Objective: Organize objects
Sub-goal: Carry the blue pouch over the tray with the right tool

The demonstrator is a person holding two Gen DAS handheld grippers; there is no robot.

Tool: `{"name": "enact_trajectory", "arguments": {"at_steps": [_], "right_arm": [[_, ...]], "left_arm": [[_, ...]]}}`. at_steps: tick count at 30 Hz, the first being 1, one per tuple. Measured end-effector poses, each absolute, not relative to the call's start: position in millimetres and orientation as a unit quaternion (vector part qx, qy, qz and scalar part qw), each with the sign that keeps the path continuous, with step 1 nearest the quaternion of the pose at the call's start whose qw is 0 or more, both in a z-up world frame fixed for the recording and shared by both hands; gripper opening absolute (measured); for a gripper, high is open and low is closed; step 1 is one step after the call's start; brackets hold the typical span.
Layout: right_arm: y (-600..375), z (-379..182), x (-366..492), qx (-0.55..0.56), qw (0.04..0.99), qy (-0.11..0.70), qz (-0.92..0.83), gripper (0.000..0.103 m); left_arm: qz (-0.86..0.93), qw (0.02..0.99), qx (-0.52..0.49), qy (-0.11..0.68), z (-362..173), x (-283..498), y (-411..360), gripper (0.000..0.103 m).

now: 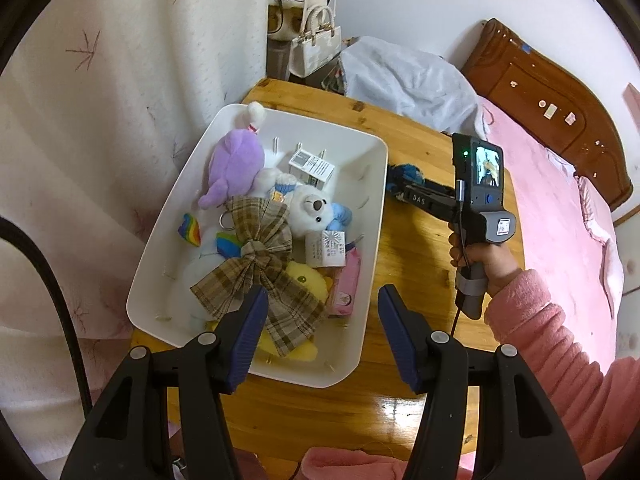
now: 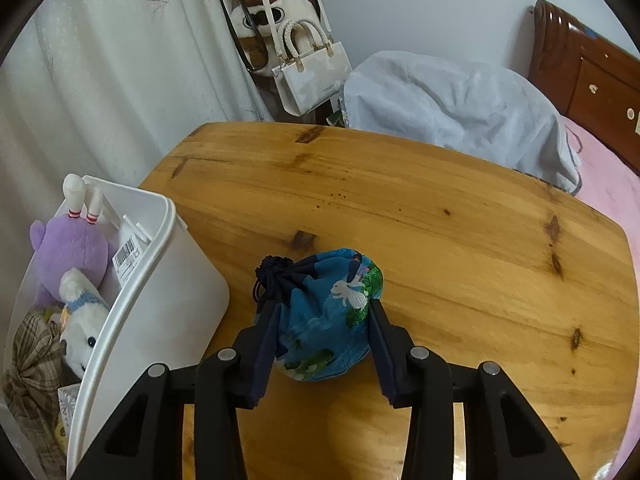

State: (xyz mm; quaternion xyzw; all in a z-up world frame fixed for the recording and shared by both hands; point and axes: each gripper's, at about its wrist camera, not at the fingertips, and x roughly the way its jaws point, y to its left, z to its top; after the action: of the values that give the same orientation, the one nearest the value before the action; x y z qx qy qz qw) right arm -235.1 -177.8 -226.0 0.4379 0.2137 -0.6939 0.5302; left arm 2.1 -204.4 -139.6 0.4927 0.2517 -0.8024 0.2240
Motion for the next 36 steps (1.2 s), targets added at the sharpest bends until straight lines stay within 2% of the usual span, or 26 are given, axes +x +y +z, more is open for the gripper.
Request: {"name": "enact_trajectory", "arguments": {"at_steps": [22,36], "right_arm": [[-84.0,-205.4,-212.1,0.472,0.468,0.237,-0.708,0.043],[-37.6,-158.2,-136.4,0.461,0.457,0.255,-0.717,0.043]], "left_arm": [[-0.819,0.199,0.502,0.192,-123.7,32.0,-196.3,0.061],[-0.832,0.148,0.502,0.182,-111.7,63.9,-209.5,0.069]]}}
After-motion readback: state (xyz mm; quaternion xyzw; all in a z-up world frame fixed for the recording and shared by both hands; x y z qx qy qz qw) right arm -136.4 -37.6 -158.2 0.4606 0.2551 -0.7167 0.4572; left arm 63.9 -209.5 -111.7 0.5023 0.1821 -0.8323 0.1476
